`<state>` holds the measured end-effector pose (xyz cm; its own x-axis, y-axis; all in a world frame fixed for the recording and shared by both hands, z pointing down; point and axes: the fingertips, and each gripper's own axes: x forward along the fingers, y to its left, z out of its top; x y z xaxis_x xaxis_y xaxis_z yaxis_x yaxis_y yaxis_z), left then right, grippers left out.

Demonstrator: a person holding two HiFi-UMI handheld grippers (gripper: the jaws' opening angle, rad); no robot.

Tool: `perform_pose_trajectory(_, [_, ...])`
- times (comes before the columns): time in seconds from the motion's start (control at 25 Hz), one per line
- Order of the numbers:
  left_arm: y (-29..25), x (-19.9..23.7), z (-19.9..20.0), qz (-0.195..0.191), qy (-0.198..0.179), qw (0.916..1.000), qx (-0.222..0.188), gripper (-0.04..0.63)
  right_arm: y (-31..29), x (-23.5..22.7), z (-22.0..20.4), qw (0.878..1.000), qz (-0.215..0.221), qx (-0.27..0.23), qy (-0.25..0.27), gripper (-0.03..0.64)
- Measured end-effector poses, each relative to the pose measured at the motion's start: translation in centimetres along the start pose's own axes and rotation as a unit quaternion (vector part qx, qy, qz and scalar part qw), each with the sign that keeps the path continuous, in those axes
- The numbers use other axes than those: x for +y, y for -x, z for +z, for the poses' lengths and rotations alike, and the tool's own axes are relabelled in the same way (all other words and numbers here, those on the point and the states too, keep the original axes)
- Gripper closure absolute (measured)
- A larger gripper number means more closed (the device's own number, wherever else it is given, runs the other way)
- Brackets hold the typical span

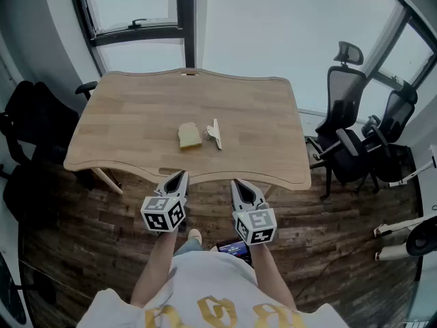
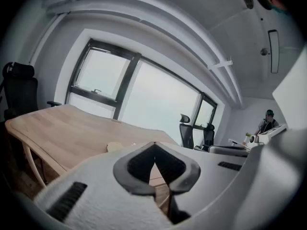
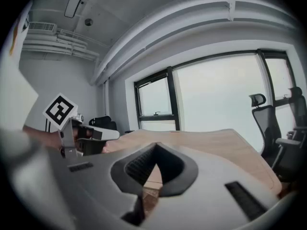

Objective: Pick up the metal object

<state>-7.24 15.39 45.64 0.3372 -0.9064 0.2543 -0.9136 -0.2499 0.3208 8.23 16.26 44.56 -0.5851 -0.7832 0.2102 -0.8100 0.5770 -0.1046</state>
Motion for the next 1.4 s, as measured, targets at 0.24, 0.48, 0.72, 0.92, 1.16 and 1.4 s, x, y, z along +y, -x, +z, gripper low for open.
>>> perform_pose_trajectory(0.24, [0.1, -0.7, -0.6, -0.005, -0.002, 0.9999, 0.011, 0.575, 0.6, -0.1, -0.2, 1.000, 0.004, 0.006, -0.002, 0.606])
perform_pose_trajectory(0.48, [0.3, -1.2, -1.5, -0.005, 0.000, 0.9998, 0.019, 0.575, 0.7, 0.2, -0.4, 1.000, 0.018, 0.001, -0.011, 0.606])
perform_pose_trajectory(0.72, [-0.3, -1.0, -1.8, -0.005, 0.007, 0.9996, 0.027, 0.575, 0.1, 0.0, -1.3, 1.000, 0.023, 0.012, -0.013, 0.606])
perform_pose_trajectory(0.92, [-2.6, -0.4, -2.0, -0.010, 0.017, 0.9992, 0.036, 0.577, -1.5, -0.6, -1.4, 0.999, 0.037, 0.018, -0.012, 0.606])
perform_pose_trajectory(1.16, [-7.3, 2.0, -0.8, -0.020, 0.027, 0.9986, 0.041, 0.575, -5.9, -3.1, -1.5, 0.999, 0.026, 0.035, -0.018, 0.606])
perform_pose_trajectory(1.4, [-13.1, 5.2, 1.0, -0.030, 0.040, 0.9975, 0.050, 0.575, -11.5, -5.5, -0.6, 0.999, 0.016, 0.046, -0.016, 0.606])
